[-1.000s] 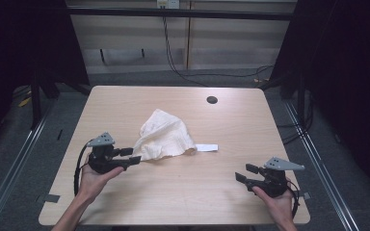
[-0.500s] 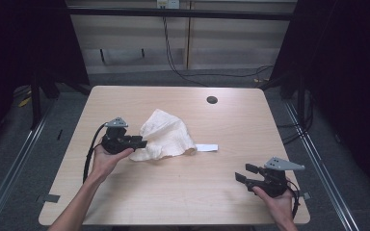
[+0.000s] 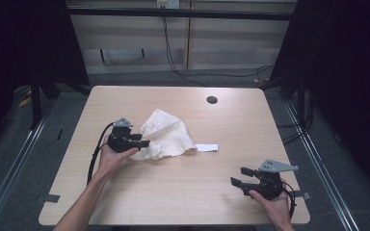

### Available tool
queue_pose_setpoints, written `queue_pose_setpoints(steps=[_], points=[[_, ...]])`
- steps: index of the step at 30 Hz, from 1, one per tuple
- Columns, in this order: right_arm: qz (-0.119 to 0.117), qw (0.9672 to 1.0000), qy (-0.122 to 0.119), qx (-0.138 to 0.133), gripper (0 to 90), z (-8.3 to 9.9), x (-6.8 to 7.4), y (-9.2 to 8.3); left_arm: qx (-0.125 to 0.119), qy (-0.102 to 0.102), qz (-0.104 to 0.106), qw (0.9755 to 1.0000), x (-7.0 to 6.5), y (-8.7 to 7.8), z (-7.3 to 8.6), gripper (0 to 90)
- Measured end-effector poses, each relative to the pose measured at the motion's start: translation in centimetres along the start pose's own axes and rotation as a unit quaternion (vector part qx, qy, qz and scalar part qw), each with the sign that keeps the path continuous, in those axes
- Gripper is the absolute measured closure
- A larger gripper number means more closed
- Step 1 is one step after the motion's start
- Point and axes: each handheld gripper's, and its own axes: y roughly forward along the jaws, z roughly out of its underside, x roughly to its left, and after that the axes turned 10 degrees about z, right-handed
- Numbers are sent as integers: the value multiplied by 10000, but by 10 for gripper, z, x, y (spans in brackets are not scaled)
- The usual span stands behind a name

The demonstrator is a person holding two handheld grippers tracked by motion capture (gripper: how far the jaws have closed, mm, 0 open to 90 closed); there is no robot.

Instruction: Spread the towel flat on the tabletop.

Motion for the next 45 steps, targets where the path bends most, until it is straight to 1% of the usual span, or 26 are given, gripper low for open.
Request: queue_pose_setpoints(steps=[1,2,4,7,8,10,11,12,13,14,15,17,20,21,22,23,26,27,28,30,31,37,38,40,43,45], points=[[-50,10000,1,46,388,0,-1,1,275,174,-75,9994,-2,6,2,477],[-62,10000,-40,62,388,0,-1,2,333,218,-104,9992,-2,8,3,473],[-73,9999,-8,87,388,0,-1,2,330,170,-55,9993,-2,10,4,458],[-109,9998,-73,120,388,0,0,4,522,174,-32,9985,0,19,12,457],[-108,9998,-61,141,387,0,1,4,522,174,-32,9985,0,19,12,465],[-107,9998,-96,155,386,0,1,5,535,221,-18,9983,-1,18,13,510],[-104,9998,-72,176,385,0,2,5,609,324,-47,9976,-2,17,12,510],[-118,9997,-119,191,385,1,1,6,631,363,-74,9973,-2,17,13,570],[-123,9996,-169,207,385,1,1,6,653,481,-166,9966,-5,17,15,673],[-123,9996,-169,207,385,1,1,6,653,481,-166,9966,-5,17,15,703],[-126,9995,-165,231,385,1,2,6,775,589,-263,9949,-8,17,14,734],[-122,9995,-157,251,385,1,2,6,784,608,-326,9945,-10,17,14,780],[-129,9994,-164,264,385,1,3,6,803,578,-220,9949,-11,16,15,819],[-121,9993,-188,283,385,1,3,7,805,550,-108,9952,-12,15,16,827],[-121,9993,-188,283,385,1,3,7,805,550,-108,9952,-12,15,16,831],[-139,9994,-171,274,385,1,3,7,775,545,-20,9955,-14,15,18,835],[-159,9994,-183,253,380,1,3,7,795,553,50,9953,-16,15,19,839],[-172,9994,-173,242,375,1,3,7,844,552,179,9947,-19,15,20,840],[-168,9994,-170,243,363,1,3,7,844,552,179,9947,-19,15,20,840],[-141,9994,-177,258,358,1,3,7,901,634,263,9936,-25,16,21,840],[-170,9994,-168,234,356,1,4,7,915,633,349,9932,-28,16,22,841],[-138,9996,-129,221,348,1,3,7,949,644,570,9918,-39,14,28,845],[-123,9996,-123,223,348,1,3,7,976,668,642,9909,-41,14,29,846],[-130,9996,-130,220,346,1,4,7,1013,753,640,9899,-48,13,32,847],[-132,9996,-129,219,346,1,5,8,1132,883,756,9867,-59,10,37,847],[-143,9996,-133,223,345,1,5,8,1104,882,814,9866,-63,9,39,847]])
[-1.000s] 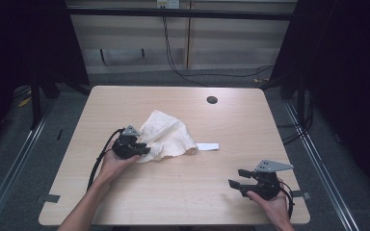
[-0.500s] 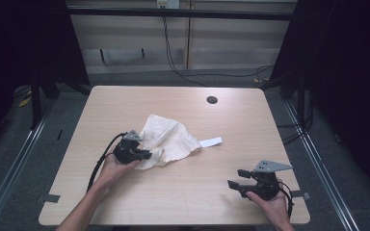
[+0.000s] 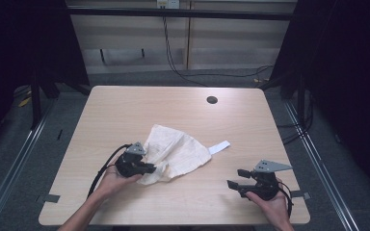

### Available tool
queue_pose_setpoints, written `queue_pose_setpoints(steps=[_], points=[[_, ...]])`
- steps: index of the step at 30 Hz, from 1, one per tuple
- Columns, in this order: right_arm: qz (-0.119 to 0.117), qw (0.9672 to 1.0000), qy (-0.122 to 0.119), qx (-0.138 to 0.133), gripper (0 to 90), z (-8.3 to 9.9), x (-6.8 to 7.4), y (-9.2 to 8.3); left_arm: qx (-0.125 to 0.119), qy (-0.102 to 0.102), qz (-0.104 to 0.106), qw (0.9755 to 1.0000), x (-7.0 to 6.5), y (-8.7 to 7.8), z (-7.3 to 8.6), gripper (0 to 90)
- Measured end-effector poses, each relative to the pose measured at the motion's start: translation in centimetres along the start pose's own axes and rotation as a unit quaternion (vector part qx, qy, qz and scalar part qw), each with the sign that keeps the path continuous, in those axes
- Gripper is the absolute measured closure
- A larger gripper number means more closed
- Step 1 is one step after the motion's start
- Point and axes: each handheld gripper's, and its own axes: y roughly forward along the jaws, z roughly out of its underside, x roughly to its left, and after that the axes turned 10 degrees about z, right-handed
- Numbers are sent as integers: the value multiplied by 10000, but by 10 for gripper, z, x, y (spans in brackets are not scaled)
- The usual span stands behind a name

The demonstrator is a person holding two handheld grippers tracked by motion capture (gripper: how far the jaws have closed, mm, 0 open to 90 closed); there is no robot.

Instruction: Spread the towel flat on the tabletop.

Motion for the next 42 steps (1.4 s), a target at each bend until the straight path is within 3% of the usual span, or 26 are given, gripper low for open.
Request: queue_pose_setpoints(steps=[2,7,8,11,13,14,17,18,21,22,25,26,33,37,40,42], points=[[-26,10000,-1,12,346,0,1,1,-66,-28,156,9999,-7,-1,6,847],[14,10000,-22,-1,337,0,1,0,-78,-52,198,9998,-16,-3,12,847],[21,10000,-13,18,337,0,1,0,-78,19,195,9998,-20,-3,14,847],[33,10000,-13,-4,336,0,1,0,-69,101,227,9997,-21,-3,15,824],[58,10000,-16,30,330,0,1,1,-65,145,362,9992,-18,-4,15,802],[76,10000,-9,26,326,0,1,1,-118,37,423,9990,-17,-6,15,713],[81,10000,11,16,323,0,1,0,-155,33,383,9991,-20,-8,12,569],[84,10000,19,27,321,0,1,0,-218,92,295,9993,-25,-12,10,554],[104,9999,23,13,313,1,0,0,-422,155,322,9985,-35,-16,5,524],[107,9999,28,12,313,1,0,0,-566,323,223,9976,-47,-18,0,524],[123,9999,30,31,310,1,1,0,-691,462,290,9961,-58,-17,-5,551],[114,9999,35,38,309,0,1,0,-686,608,367,9951,-66,-15,-10,570],[112,9999,26,56,309,0,1,1,-549,801,463,9942,-76,-2,-17,591],[146,9998,21,108,298,1,0,3,-370,912,300,9947,-79,10,-18,527],[142,9998,18,108,298,1,0,3,-298,919,89,9953,-75,20,-21,500],[133,9998,9,113,296,1,0,3,-185,990,71,9949,-73,25,-21,511]])
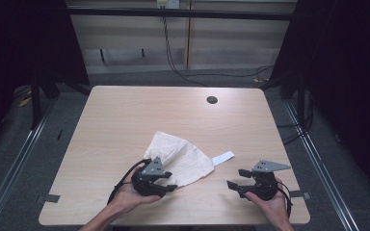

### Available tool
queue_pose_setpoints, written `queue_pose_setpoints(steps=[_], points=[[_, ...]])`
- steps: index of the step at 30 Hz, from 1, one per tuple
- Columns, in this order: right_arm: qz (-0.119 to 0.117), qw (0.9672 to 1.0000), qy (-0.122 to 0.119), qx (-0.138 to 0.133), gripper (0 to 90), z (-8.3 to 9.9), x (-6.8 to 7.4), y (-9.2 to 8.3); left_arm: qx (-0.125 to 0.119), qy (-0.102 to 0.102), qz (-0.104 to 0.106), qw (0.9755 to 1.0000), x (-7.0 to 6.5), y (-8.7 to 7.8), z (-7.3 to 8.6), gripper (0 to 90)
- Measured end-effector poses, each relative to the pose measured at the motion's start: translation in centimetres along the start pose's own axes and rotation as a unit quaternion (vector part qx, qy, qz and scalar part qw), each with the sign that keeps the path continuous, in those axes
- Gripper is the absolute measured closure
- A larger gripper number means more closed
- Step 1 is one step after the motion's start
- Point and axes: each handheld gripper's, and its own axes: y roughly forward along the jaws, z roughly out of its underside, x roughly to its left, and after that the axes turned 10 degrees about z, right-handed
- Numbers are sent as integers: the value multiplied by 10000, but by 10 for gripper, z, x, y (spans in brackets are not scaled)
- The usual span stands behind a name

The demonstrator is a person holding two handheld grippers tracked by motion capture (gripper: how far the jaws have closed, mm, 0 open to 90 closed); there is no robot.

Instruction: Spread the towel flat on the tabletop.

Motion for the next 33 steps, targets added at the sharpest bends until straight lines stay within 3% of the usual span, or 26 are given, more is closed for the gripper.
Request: queue_pose_setpoints(steps=[5,9,11,13,14,16,17,18,22,25,33], points=[[1,10000,27,19,294,0,0,0,271,118,-33,9996,-4,9,2,549],[-4,10000,7,25,293,0,0,1,256,136,-104,9995,-4,9,2,673],[-12,10000,-6,29,293,0,0,1,198,81,-23,9998,-1,7,2,704],[17,10000,-62,36,291,0,0,2,178,70,-25,9998,2,4,2,801],[-3,10000,-39,15,287,0,0,2,54,1,42,10000,3,2,2,822],[-9,10000,-26,-5,286,0,0,2,-89,-109,112,9998,5,-4,1,826],[-29,10000,12,-40,283,-1,0,1,-281,-187,107,9994,7,-12,1,826],[-29,10000,12,-40,283,-1,0,1,-281,-187,107,9994,7,-12,1,834],[-121,9999,61,-52,287,-2,-1,2,-485,-254,-28,9985,10,-29,3,848],[-105,9999,61,0,297,-3,-1,4,-495,-271,-178,9982,13,-38,6,851],[-390,9992,-112,-33,373,-14,2,4,-361,-689,-591,9952,34,-62,33,858]])
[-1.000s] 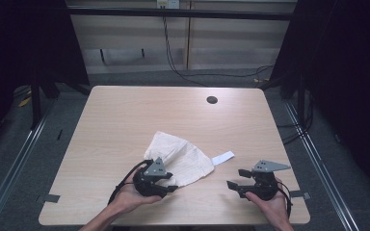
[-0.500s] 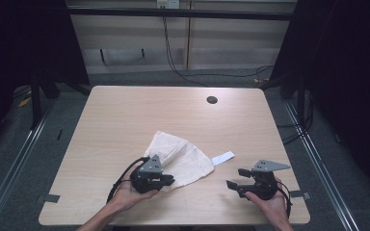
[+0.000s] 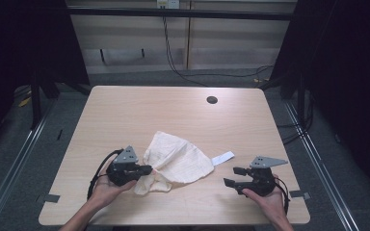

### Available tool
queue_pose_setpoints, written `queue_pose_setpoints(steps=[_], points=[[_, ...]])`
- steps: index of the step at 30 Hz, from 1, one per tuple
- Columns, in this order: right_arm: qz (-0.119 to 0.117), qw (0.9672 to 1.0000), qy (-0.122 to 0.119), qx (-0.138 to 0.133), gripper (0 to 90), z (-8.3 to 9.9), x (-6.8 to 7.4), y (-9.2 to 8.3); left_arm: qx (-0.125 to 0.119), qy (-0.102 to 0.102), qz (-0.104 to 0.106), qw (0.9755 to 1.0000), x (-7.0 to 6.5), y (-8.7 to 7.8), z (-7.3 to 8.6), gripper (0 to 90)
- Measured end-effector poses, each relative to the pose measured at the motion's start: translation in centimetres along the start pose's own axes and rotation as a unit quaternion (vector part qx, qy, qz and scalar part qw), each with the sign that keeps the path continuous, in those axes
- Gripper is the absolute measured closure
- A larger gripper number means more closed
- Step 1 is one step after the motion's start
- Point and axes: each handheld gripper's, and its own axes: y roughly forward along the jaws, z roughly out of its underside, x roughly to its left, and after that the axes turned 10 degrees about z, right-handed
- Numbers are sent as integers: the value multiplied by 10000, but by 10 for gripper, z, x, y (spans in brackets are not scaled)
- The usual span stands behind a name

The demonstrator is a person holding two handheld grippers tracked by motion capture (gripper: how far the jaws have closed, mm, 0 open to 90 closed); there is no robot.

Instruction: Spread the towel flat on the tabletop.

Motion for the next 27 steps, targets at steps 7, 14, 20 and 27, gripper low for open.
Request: queue_pose_setpoints(steps=[7,14,20,27], points=[[-394,9986,-340,-72,482,-25,3,26,-27,-290,-227,9993,19,-7,18,859],[-662,9942,-801,292,526,-34,18,68,-46,-569,-302,9979,39,-7,22,859],[-730,9912,-1057,322,525,-32,24,78,-89,-764,-277,9967,46,-7,25,859],[-849,9839,-1549,284,534,-31,38,83,-45,-896,-231,9957,51,-3,30,858]])
